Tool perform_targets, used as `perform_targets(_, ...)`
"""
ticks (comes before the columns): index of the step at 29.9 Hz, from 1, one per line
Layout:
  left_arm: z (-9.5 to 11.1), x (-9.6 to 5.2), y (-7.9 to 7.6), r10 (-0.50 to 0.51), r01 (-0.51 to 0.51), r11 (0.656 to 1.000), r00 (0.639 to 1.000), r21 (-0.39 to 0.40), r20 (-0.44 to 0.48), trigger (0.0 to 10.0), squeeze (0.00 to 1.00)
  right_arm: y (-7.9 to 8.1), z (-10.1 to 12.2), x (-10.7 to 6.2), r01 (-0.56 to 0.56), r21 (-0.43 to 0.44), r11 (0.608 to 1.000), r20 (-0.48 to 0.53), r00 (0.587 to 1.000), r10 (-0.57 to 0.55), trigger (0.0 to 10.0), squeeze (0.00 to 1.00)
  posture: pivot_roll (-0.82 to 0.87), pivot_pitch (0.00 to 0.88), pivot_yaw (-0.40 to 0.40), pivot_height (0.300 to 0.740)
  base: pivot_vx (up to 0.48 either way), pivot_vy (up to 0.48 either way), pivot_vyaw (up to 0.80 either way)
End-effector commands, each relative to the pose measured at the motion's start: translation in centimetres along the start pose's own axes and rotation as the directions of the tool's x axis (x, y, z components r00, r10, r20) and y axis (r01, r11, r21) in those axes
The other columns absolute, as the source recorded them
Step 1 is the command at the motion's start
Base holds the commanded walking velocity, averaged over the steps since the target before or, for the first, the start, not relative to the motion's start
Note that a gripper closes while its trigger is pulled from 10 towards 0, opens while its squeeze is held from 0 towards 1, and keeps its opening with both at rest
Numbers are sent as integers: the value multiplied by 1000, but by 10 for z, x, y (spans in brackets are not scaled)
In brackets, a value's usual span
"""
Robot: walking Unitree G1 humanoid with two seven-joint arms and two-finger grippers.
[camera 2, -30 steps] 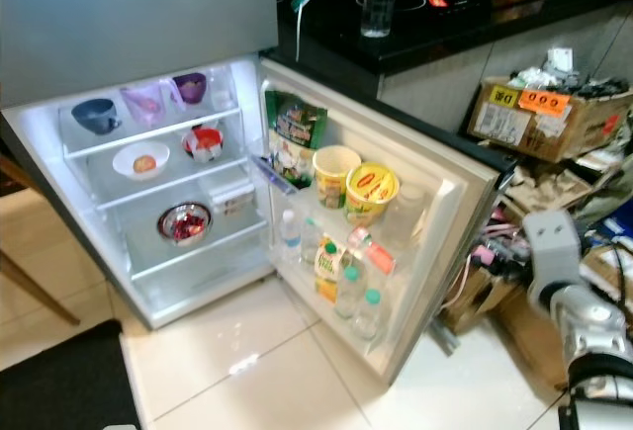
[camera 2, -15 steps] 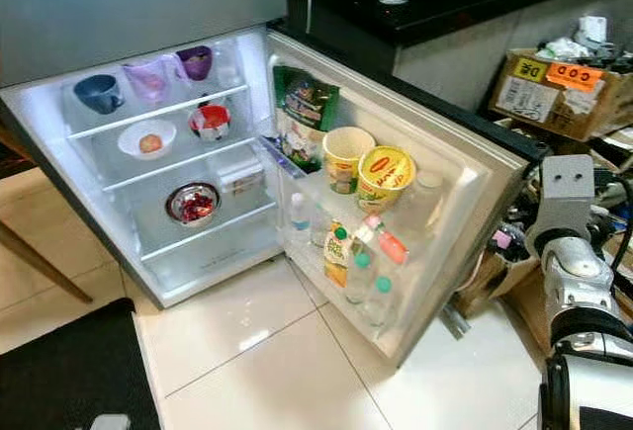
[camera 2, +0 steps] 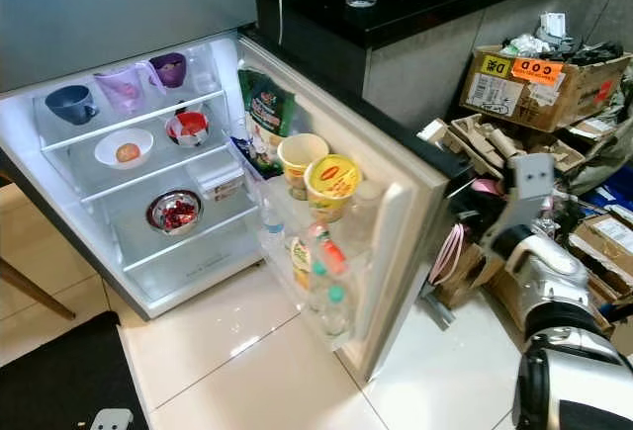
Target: Restocking fridge
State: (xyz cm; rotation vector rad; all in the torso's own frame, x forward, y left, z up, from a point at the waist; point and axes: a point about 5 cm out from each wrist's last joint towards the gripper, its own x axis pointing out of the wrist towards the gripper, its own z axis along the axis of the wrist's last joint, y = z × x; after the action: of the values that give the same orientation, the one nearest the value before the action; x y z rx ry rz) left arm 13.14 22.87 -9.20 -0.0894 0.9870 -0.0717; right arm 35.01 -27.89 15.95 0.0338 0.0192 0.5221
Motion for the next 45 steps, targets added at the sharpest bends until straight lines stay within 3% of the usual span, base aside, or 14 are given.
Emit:
perform_targets(1,-7,-1,-2,6,-6,1000,1000,-20,-30,10000,0,18,-6,9,-155,5,988,-9,988,155,10000,0,-30,94,40,740,0,0,0)
perform_targets(4,-4,2,-6,1,-1,1000,1000,-24,-26,10000,0,65,-16,30,-438,16,899,14,899,438,10000,0,-42,76,36,740,0,0,0)
perform_targets(5,-4,2,-6,1,-1,1000,1000,-24,-26,10000,0,65,-16,30,-438,16,899,14,899,438,10000,0,-42,76,36,740,0,0,0)
perform_targets(8,0,5,-12,-8,8,1000,1000,-29,-17,10000,0,133,-20,45,-681,51,731,100,732,674,10000,0,-48,63,35,740,0,0,0)
perform_targets(11,2,6,-13,-13,12,999,1000,-30,-13,10000,0,158,-18,45,-749,61,660,135,662,738,10000,0,-48,59,34,740,0,0,0)
perform_targets(13,4,7,-16,-20,20,999,1000,-32,-7,10000,0,200,-8,45,-841,71,536,225,537,813,10000,0,-49,53,35,740,0,0,0)
perform_targets(15,5,8,-17,-22,22,999,1000,-32,-6,10000,0,214,1,47,-858,78,507,291,506,812,10000,0,-48,47,35,740,0,0,0)
perform_targets(17,5,8,-17,-23,23,999,1000,-32,-6,10000,0,221,8,51,-855,79,512,344,505,791,10000,0,-47,44,35,740,0,0,0)
perform_targets(18,6,9,-18,-22,22,999,1000,-32,-5,10000,0,211,3,63,-769,89,633,344,620,705,10000,0,-49,34,37,740,0,0,0)
perform_targets(21,7,9,-18,-21,21,999,1000,-33,-6,10000,0,206,-2,66,-732,96,675,326,664,673,10000,0,-49,33,37,740,0,0,0)
perform_targets(24,7,9,-17,-15,14,999,1000,-33,-10,10000,0,176,-28,67,-526,76,847,177,843,508,10000,0,-52,25,36,740,0,0,0)
perform_targets(28,7,9,-18,-13,13,999,1000,-34,-12,10000,0,156,-53,58,-379,63,923,37,925,378,10000,0,-57,19,34,740,0,0,0)
perform_targets(37,10,12,-23,-15,15,999,1000,-39,-9,10000,0,128,-132,17,-82,138,987,-289,950,120,10000,0,-60,4,27,740,0,0,329)
perform_targets(45,13,14,-26,-15,15,999,1000,-41,-5,10000,0,116,-190,-42,146,125,981,-546,836,-55,10000,0,-67,0,22,740,0,0,723)
